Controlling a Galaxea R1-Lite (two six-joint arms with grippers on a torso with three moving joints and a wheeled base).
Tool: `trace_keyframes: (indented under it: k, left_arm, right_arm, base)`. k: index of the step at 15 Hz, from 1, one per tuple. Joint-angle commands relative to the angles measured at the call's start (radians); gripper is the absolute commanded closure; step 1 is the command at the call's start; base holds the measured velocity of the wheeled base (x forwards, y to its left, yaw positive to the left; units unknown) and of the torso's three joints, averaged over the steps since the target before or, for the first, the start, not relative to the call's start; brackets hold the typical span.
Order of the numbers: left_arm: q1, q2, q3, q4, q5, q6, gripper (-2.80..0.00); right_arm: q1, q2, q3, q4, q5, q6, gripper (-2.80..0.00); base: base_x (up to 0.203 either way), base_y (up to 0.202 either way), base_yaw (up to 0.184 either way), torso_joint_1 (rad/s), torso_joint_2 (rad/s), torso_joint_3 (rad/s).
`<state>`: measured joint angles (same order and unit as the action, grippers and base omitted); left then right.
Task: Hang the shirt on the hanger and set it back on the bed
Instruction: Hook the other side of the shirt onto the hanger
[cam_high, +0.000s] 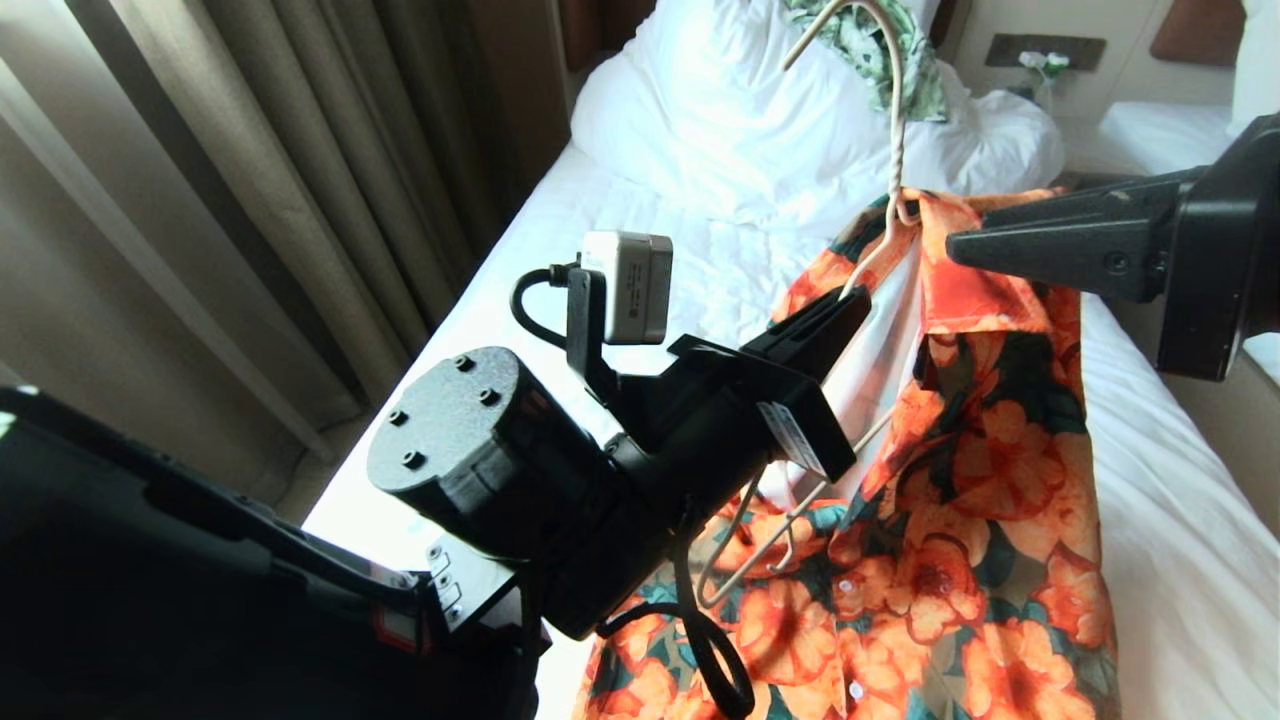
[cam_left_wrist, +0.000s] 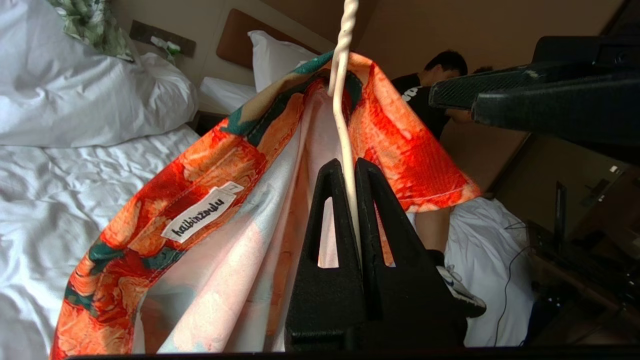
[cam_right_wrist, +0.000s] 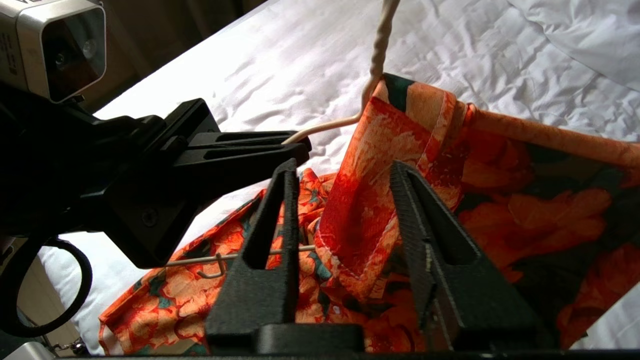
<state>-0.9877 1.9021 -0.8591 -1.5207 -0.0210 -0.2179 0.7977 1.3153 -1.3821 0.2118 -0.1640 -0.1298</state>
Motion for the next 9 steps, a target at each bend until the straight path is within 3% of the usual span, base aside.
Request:
trace_keyframes:
  k: [1, 9]
  left_arm:
    - [0.0, -0.02, 0.0, -0.009, 0.0, -0.001, 0.0]
    - [0.001, -0.043, -0.001, -0.009, 0.01, -0.001, 0.0]
  right_arm:
    - [0.003, -0.01, -0.002, 0.004, -0.002, -0.001, -2.8]
    - [0.002, -0.061, -0.003, 0.048, -0.003, 0.001, -2.8]
  base:
    - [0.0, 0.0, 0.0, 0.0, 0.0, 0.0]
    - [0.0, 0.0, 0.0, 0.0, 0.0, 0.0]
